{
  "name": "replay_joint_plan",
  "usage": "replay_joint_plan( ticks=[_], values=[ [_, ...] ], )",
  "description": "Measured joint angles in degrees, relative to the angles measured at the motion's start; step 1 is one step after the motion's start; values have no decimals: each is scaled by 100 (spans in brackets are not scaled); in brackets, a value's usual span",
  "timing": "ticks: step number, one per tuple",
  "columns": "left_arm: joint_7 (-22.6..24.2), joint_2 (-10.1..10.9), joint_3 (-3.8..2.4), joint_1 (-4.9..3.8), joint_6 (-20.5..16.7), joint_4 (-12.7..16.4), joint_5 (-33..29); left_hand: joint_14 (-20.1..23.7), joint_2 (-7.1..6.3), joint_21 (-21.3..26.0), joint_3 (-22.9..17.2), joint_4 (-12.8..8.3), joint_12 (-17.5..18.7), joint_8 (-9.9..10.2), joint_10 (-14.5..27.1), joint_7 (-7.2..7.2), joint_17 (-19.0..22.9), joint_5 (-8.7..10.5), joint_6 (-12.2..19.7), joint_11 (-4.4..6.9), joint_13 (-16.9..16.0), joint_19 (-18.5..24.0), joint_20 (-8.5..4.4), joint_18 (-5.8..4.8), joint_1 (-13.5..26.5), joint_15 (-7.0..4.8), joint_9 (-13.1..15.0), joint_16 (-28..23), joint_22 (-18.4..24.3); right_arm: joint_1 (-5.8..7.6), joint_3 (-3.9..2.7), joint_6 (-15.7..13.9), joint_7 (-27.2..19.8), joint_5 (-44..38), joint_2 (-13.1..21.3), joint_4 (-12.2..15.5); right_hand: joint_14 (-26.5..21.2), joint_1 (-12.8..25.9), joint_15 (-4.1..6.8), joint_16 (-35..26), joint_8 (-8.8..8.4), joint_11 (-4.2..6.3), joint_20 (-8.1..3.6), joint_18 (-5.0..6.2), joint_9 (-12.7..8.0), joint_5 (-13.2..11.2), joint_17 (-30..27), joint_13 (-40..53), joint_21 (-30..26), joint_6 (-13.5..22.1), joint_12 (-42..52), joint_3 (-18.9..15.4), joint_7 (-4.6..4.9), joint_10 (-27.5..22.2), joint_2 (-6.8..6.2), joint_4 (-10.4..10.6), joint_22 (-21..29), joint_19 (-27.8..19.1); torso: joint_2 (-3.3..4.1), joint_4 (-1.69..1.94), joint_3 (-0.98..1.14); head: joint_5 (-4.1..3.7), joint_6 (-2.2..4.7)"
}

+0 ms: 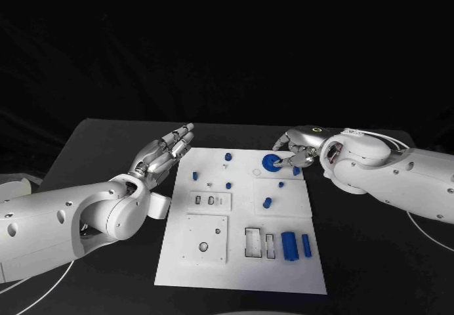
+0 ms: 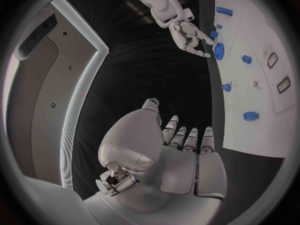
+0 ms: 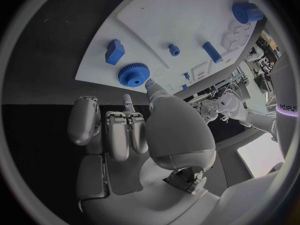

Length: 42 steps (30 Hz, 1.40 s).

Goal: Assemble the parts on the task board

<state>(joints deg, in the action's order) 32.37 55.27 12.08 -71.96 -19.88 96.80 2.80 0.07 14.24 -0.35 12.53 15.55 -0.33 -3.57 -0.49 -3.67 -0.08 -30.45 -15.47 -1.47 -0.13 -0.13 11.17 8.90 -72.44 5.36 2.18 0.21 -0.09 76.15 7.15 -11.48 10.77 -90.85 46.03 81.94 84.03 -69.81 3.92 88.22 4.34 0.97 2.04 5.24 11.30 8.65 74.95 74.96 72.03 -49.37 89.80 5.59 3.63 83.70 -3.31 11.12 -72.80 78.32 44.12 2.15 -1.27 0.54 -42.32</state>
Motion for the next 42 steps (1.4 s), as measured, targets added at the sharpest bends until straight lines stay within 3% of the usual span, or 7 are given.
replay_joint_plan(
  ticks=[5, 13, 21, 24, 37, 42],
  values=[
    [-6, 7, 3, 1, 21, 0, 0, 0, 0, 0, 0, 0, 0, 0, 0, 0, 3, 0, 0, 0, 0, 0, 0, 0, 0, 0, 0, 0, 0, -64, 2, -22, 41, 0, -60, -99, -22, 44, 21, 27, -22, 0, 0, 1, 0, 39, 0, 0, 63, 50, 0, -5, 4, 0, -2, 5, -92, 0, 1, 5, -3, 16, -19],
    [-15, 17, 4, 2, 42, 3, -1, -11, -1, 0, 0, 0, 0, 0, 0, 22, 3, 0, 22, 0, 0, 21, 20, 0, -1, 31, -1, 0, 0, -92, 2, -76, 64, -8, -122, -165, -22, -24, 21, 27, -27, 21, 0, 1, -1, 588, -1, -1, 102, 100, 0, 30, -2, 20, 67, -96, -139, 0, 1, 4, -12, 35, -53],
    [-29, 2, 4, 2, 73, -1, -1, -15, 1, 0, -16, 16, 0, 0, 0, 22, 2, 0, 22, 0, 0, 21, 20, 0, -46, 52, -1, 0, 0, -132, -2, -90, 65, -14, -198, -235, -22, -163, 21, -18, -27, 21, 1, 2, 16, 855, -1, -2, 11, 97, -1, 103, 1, 20, 79, -229, -110, -49, -5, -3, -12, 36, -94],
    [-35, -3, 4, 2, 86, -5, -1, -22, 1, 0, -18, 15, 0, 0, 0, 22, 2, 0, 23, 1, 0, 21, 20, 0, -46, 60, -1, 0, 0, -155, -11, -98, 65, -15, -232, -268, -22, -216, 21, -63, 70, 20, 10, 2, 64, 923, -2, -2, -5, -66, -1, 133, 23, 20, 86, -304, -109, -57, -7, -3, -11, 37, -109],
    [-62, -22, 4, 3, 141, -29, -2, -2, 1, 0, -31, 1, 0, 1, 0, 22, 1, -27, 23, 1, 0, 0, 41, 1, -46, 79, -2, 0, 0, -227, -49, -178, 43, -22, -346, -351, -22, -251, 21, -119, 252, 21, 21, 2, 219, 951, -2, -3, -84, -356, -1, 167, 36, 20, 50, -381, -91, -107, -9, -3, -4, 46, -145],
    [-79, -28, 4, 4, 163, -39, -2, -2, 1, 0, -31, 1, 0, -21, 12, 22, 1, -27, 22, -18, 0, -1, 41, 1, -46, 79, -2, 0, 0, -238, -55, -177, 38, -23, -369, -381, -22, -250, 21, -179, 234, 0, 49, 2, 256, 626, -3, -3, -204, -246, -1, 147, 81, 40, 50, -401, -44, -181, -11, -7, -5, 38, -151]
  ],
)
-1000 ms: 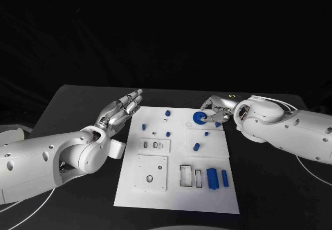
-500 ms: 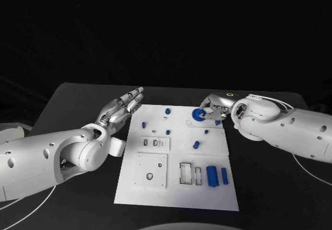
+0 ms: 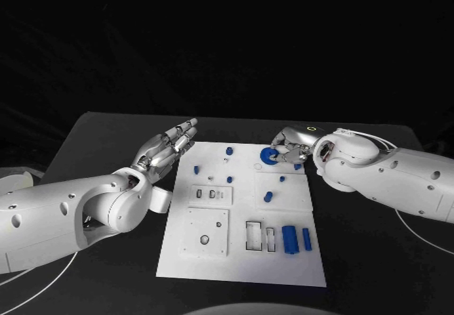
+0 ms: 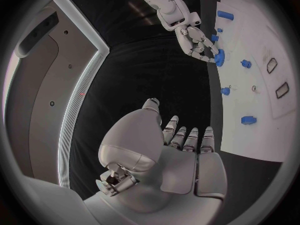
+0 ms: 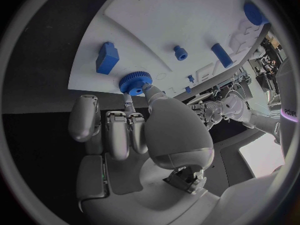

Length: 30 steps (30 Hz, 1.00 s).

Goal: Assemble the parts on the task board

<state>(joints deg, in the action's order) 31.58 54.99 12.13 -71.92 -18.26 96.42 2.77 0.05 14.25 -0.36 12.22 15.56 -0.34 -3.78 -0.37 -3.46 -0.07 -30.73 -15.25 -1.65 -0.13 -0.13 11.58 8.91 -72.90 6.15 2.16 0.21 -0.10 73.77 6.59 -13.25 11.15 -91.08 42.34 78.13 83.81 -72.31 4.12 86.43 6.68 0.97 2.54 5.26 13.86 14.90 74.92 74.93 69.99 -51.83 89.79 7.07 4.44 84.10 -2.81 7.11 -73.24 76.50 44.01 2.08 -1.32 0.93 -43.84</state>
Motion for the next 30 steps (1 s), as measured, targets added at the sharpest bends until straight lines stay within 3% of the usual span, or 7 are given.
replay_joint_plan(
  ticks=[8, 13, 16, 25, 26, 27, 30],
  values=[
    [-29, -9, 1, 1, 29, -10, -2, 0, 24, 0, -16, 16, 0, 0, -12, 0, 0, 0, 0, -23, 0, 3, 3, 0, -24, 0, 0, 0, 0, -4, -9, 57, 21, -16, -20, -20, 22, 145, -22, -84, -63, -22, 23, -1, 38, -562, 0, -1, -133, 149, 0, -163, 6, -21, -113, 47, 73, -79, -1, 3, -2, -16, 10],
    [-51, -13, 1, 2, 41, -14, -3, 0, 37, 0, -27, 5, 0, 0, -11, -1, -1, 0, 1, -24, 0, 20, 20, 0, -37, 0, -1, 0, 0, -3, -12, 96, 71, -44, -26, -30, 22, 189, -22, -84, -66, -22, 23, 0, 96, -834, -1, -1, -179, 165, 0, -208, 21, -21, -67, 81, 73, -79, 0, 7, -2, -20, 15],
    [-63, -14, 1, 2, 47, -17, -4, 0, 37, 0, -50, 14, 0, 1, -13, -21, -1, -23, 21, -63, 0, 20, 20, 0, -37, 0, -1, 0, 0, 1, -17, 111, 106, -56, -33, -30, 22, 189, -22, -84, -5, -22, 23, 0, 104, -853, -1, -1, -179, 128, 0, -208, -1, -21, -67, 81, 68, -79, 0, 9, -1, -20, 15],
    [-94, -23, 2, 5, 62, -32, -5, 0, 60, 0, -67, -4, 0, 1, -33, -21, -1, -45, 21, -83, -5, 20, 20, 0, -60, 0, -1, 0, 0, 1, -21, 106, 118, -68, -45, -4, 21, 34, -21, -84, 43, -19, -11, 1, 19, 303, -1, -1, -179, 22, 0, -95, 16, -18, -21, -48, -22, -45, 2, 3, -1, -15, 8],
    [-97, -26, 2, 5, 64, -33, -6, 0, 60, 0, -67, -3, 0, 1, -34, -21, -1, -45, 21, -84, -5, 20, 20, 0, -60, 0, -1, 0, 0, 1, -21, 104, 112, -68, -44, -2, 21, 25, 5, -84, 43, -5, -30, 1, -48, 374, -1, -1, -179, -3, 0, -95, 41, -2, -11, -48, -35, -25, 2, 3, -1, -15, 8],
    [-100, -28, 2, 6, 66, -34, -6, 0, 60, 0, -67, -3, 0, 1, -34, -21, -1, -45, 21, -84, -5, 20, 20, 0, -60, 0, -1, 0, 0, 1, -20, 103, 107, -68, -43, 1, 20, 19, 22, -84, 43, 8, -30, 1, -291, 444, -1, -1, -179, -8, 0, -94, 46, 5, -6, -47, -48, -25, 2, 3, -1, -15, 7],
    [-109, -35, 3, 9, 72, -43, -6, 0, 82, 0, -67, -3, 0, -20, -34, -21, -1, -45, 21, -84, -5, 20, 20, 0, -82, 0, -1, 0, 0, -1, -18, 98, 93, -67, -39, 4, 12, 21, 30, -84, 42, 32, -61, 1, -292, 486, -1, -2, -179, -23, 0, -54, 61, -11, -3, -8, -77, 6, 3, 3, -1, -21, 3]
  ],
)
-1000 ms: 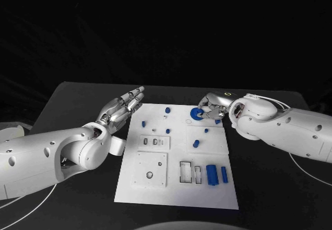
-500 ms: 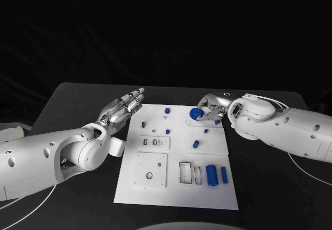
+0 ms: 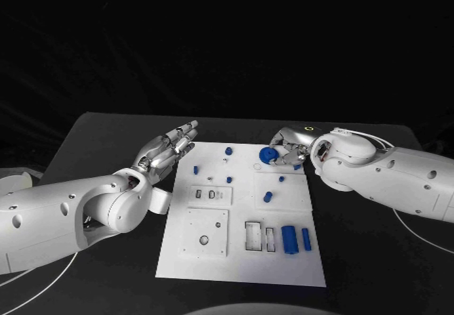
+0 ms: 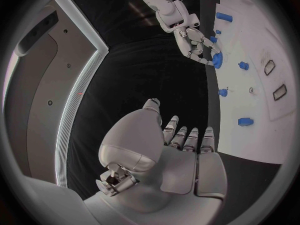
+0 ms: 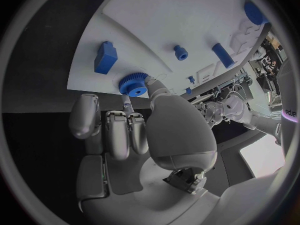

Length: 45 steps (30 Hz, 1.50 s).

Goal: Assemble the parts on the task board

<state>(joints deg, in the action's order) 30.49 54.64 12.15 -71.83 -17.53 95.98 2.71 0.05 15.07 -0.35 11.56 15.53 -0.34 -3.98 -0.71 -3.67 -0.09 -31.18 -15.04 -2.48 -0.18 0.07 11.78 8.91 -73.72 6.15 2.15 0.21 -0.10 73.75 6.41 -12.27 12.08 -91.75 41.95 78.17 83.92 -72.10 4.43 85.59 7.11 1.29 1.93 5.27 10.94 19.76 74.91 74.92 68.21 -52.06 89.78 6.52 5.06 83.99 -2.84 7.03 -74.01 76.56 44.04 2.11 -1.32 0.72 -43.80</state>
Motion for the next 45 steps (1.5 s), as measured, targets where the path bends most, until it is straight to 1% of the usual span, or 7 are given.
replay_joint_plan(
  ticks=[4, 7, 15, 22, 24, 33, 45],
  values=[
    [-12, -6, 1, 3, 5, -13, -1, 0, 0, 0, -13, -14, 0, 0, 0, 0, 0, 0, 0, 0, -6, 0, 0, 0, 0, 0, 0, 0, 1, -1, 0, -2, -17, 3, 4, 0, 10, 23, 31, 0, -1, 23, 0, 0, -3, 0, 0, 0, 0, 0, 0, 26, 1, 2, 24, 9, -19, 0, 0, 0, 1, -1, -7],
    [-21, -7, 2, 5, 8, -17, -1, 0, 0, 0, -14, -14, 0, 0, 0, 0, 0, 0, 0, 0, -6, 0, 0, 0, 0, 0, 0, 0, 3, -8, 6, 6, -38, 8, 10, 1, 10, 31, 32, 0, 0, 50, 0, 0, -869, 0, 0, 0, 0, -1, 0, 71, 1, -9, 106, -19, -19, 0, 0, 0, 1, -1, -11],
    [-43, -9, 4, 7, 19, -22, -3, -21, 0, 0, -29, -29, 0, 1, -20, 0, 0, -23, 0, -20, -5, 0, 0, 1, 0, 20, 0, 0, 4, -6, 3, 29, -76, 16, 31, 18, 1, 38, 63, 0, 0, 50, -20, 0, -960, -128, -1, -1, 0, -2, 0, 76, 2, -10, 126, -23, -33, 20, 0, 0, 1, 10, -9],
    [-71, -9, 5, 8, 33, -23, -3, -21, 30, 0, -29, -29, 0, 1, -20, 0, -1, -22, 0, -20, -11, 0, 0, 0, -30, 20, 0, 0, 4, -4, 1, 56, -87, 17, 54, 35, 10, 207, 72, -1, 4, 50, -41, 1, -957, -665, -1, -1, -55, -6, 0, 22, -2, -10, 126, 117, -16, -1, 0, 0, 1, 20, -7],
    [-81, -8, 5, 9, 38, -24, -3, -21, 30, 0, -46, -47, 0, 1, -41, 0, -1, -23, 0, -41, -11, -3, 2, 0, -30, 20, -1, 0, 4, 0, -4, 58, -91, 17, 59, 40, 10, 306, 72, -34, 213, 52, -41, 0, -948, -883, -1, -1, -87, -358, 0, -3, -156, -11, 146, 165, -16, -1, -1, 0, 1, 23, -7],
    [-130, -9, 7, 11, 56, -26, -4, -21, 52, 0, -118, -119, 0, -21, -40, -20, -1, -109, 21, -82, -10, -20, 20, 1, -113, 20, -1, 0, 3, 3, -6, 60, -96, 24, 78, 46, 10, 364, 72, -66, 245, 52, -61, 1, -948, -1590, 4, -1, -165, -634, 0, -119, -324, -12, 87, 281, -7, -22, -2, 0, 3, 31, -13],
    [-169, -22, 9, 14, 72, -30, -5, -21, 45, 0, -140, -141, 0, -43, -40, -20, -1, -138, 20, -82, -15, 1, 41, 0, -166, 20, -1, 0, 3, 2, -5, 57, -90, 55, 89, 65, 10, 370, 71, -66, 246, 71, -61, 1, -948, -1396, 3, -1, -200, -664, 0, -118, -352, 10, 116, 203, -23, -22, -1, 0, 2, 16, -35]
  ],
)
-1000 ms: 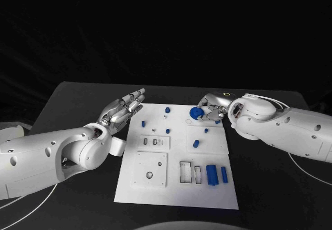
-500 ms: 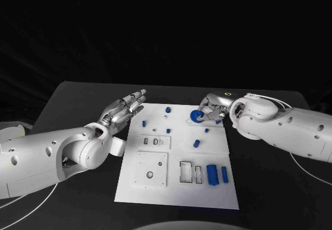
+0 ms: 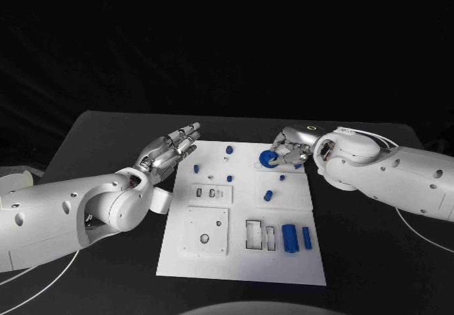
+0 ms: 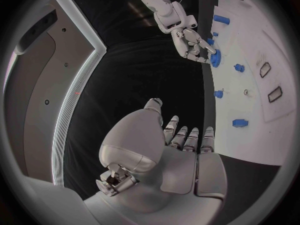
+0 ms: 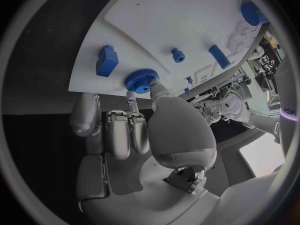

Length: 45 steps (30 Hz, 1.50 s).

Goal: Assemble the parts on the task board

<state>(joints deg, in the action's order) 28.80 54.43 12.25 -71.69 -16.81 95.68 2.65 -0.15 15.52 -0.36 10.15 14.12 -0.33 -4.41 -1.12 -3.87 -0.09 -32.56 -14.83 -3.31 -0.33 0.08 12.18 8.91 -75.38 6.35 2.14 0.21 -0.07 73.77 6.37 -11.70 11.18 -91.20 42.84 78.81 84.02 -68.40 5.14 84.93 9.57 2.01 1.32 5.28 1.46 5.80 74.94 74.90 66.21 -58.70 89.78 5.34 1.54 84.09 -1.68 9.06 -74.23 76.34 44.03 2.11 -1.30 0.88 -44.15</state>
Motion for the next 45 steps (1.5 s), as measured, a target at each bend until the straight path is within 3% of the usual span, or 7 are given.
replay_joint_plan(
  ticks=[3, 10, 15, 18, 23, 32, 45],
  values=[
    [-5, -7, 0, 0, 4, -2, 0, 0, 0, 0, -16, -16, 0, 0, 0, 0, 0, -36, 0, 0, 0, 0, 0, 0, 0, 0, 0, 0, 0, -2, 0, 0, -5, 7, 0, 18, 0, -234, 0, 0, 0, 19, 0, 0, -6, 635, 0, 0, 0, -18, 0, 73, 18, -19, -53, -163, -31, 0, 0, 0, -1, -1, -8],
    [-14, -14, 0, 1, 13, -5, -1, 0, 0, 0, -16, -16, 0, 0, 0, 0, 0, -37, 0, 0, 1, 0, 0, 0, 0, 0, 0, 0, 0, -14, 5, -56, -88, 8, 4, 29, 0, -350, 42, 70, -27, 40, -60, 0, -7, 2279, -1, 1, 99, 41, 0, 74, 79, 1, -158, -181, -72, 61, -1, 0, -1, -4, -10],
    [-17, -1, 1, 2, 18, -4, -1, 0, 0, 0, -16, -16, 0, 0, 0, 0, 0, -37, 0, 0, 1, 0, 0, 0, 0, 0, 0, 0, 0, -38, 23, -166, -168, -16, 28, 54, 0, -359, 42, 95, -86, 56, -71, 0, -7, 2799, -1, 4, 144, 59, 0, 118, 96, -16, -166, -137, -72, 115, -1, -3, -1, 9, 2],
    [-18, 24, 2, 2, 20, 1, -1, 0, 0, 0, -16, -16, 0, 0, 0, 0, 0, -37, 0, 0, 1, 0, 0, 0, 0, 0, 0, 0, -1, -50, 42, -225, -192, -37, 74, 149, 0, -380, 42, 96, -285, 58, -71, 0, -8, 3074, -1, 4, 153, 50, 0, 362, 105, -17, -188, -237, -72, 115, -1, -3, -1, 33, 1],
    [-19, 65, 2, 2, 21, 18, -1, 20, 0, 0, -15, -15, 0, 0, 0, 0, 0, -37, 0, 1, 1, 0, 0, 0, 0, 20, 0, 0, -1, -32, 84, -243, -193, -50, 140, 390, 0, -380, 42, 122, -285, 59, -69, 0, -8, 3160, -1, 4, 153, 49, -1, 513, 106, -18, -263, -327, -71, 116, 0, -1, -3, 47, -16],
    [-19, 103, 3, 3, 21, 39, -2, 20, 0, 0, -31, -31, 0, 0, -21, 0, 0, -37, 0, -20, -5, 0, 0, 0, 0, 20, 0, 0, -1, 259, 61, -235, -152, 68, 89, 840, 0, -259, 42, 167, -281, 59, -50, -1, -7, 3124, -2, 3, 200, 26, 0, 558, 129, -18, -315, -264, -71, 176, 1, 6, -8, 34, -54],
    [-22, 52, 5, 3, 23, -9, -2, 20, -23, 0, -31, -31, 0, 0, -43, 0, 3, -37, 0, -42, -10, 0, 0, 0, -23, 20, 0, 0, -1, 298, 63, -14, -27, 179, -520, 537, 0, -177, 41, 166, -272, 58, -49, 0, -6, 2892, -3, 3, 200, 6, -1, 612, 149, -18, -325, -229, -70, 176, -1, 1, -9, -23, -66]
  ],
)
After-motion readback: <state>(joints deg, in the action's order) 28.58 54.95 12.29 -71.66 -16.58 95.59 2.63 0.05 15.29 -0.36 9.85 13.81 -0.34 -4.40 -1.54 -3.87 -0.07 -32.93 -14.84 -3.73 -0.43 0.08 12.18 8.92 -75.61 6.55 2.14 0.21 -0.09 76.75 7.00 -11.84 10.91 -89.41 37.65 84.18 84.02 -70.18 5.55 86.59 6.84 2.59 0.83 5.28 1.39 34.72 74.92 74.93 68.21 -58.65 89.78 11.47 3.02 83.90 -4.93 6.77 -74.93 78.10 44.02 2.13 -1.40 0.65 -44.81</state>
